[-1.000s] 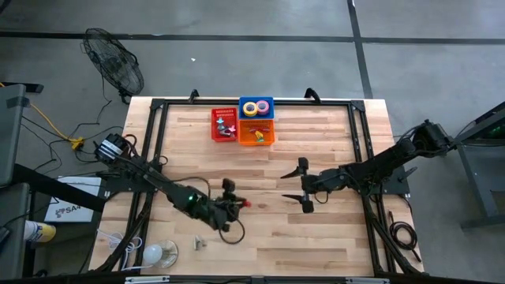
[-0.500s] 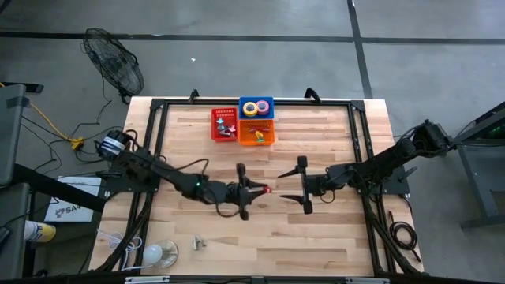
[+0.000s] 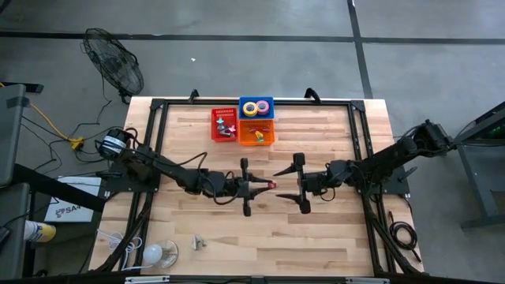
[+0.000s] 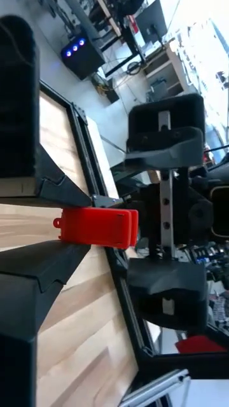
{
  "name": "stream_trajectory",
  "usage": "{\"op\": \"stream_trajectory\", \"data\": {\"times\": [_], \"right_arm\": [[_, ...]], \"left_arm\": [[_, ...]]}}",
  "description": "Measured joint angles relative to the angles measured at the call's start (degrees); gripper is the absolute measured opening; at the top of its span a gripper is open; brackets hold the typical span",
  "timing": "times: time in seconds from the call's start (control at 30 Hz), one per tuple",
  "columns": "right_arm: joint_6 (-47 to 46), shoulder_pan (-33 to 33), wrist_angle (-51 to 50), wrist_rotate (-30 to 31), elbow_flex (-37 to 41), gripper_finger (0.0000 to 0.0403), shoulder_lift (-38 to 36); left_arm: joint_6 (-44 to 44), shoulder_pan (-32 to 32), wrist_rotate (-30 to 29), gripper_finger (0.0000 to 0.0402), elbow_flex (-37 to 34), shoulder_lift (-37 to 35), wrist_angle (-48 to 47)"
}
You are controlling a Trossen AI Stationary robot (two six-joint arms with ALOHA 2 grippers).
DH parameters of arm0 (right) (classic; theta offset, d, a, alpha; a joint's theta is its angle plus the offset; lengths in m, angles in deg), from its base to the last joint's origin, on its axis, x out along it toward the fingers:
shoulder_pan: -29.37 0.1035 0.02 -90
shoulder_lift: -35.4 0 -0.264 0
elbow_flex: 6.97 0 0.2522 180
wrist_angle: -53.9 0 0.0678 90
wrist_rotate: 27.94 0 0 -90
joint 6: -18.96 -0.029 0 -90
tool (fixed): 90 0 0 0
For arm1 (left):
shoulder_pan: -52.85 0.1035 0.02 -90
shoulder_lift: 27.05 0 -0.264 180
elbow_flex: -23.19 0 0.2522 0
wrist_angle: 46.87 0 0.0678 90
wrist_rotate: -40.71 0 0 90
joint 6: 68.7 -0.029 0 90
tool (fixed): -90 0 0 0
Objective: Pick and place Stapler, Stapler remover, tape
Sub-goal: Put the red stapler into the orange bin
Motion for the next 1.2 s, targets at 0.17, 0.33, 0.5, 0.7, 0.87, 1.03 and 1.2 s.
{"op": "stream_trajectory", "data": {"times": [0.17,0.33,0.5,0.7,0.87,1.03,1.2], "right_arm": [[-0.24,-1.43,0.71,-1.49,-0.94,0.0288,1.30],[-0.02,-1.65,2.51,-2.96,-2.10,0.0288,3.62],[-0.01,-1.60,2.74,-3.45,-2.97,0.0288,4.47],[-0.02,-1.55,2.63,-3.38,-3.02,0.0256,4.48],[-0.02,-1.55,2.63,-3.12,-3.02,0.0213,4.48],[-0.02,-1.55,2.63,-3.10,-3.02,0.0179,4.48],[-0.02,-1.55,2.63,-2.97,-3.02,0.0150,4.48]], "left_arm": [[-1.33,-0.02,0.15,0.0065,0.00,-0.05,2.68],[-1.53,-0.02,0.10,0.0065,0.01,-0.07,2.62],[-1.54,-0.02,0.06,0.0065,0.02,-0.07,2.57],[-1.52,-0.02,0.32,0.0065,0.02,-0.07,2.57],[-1.52,-0.02,0.42,0.0065,0.02,-0.07,2.55],[-1.52,-0.02,0.43,0.0065,0.02,-0.07,2.53],[-1.52,-0.02,0.44,0.0065,0.04,-0.07,2.42]]}}
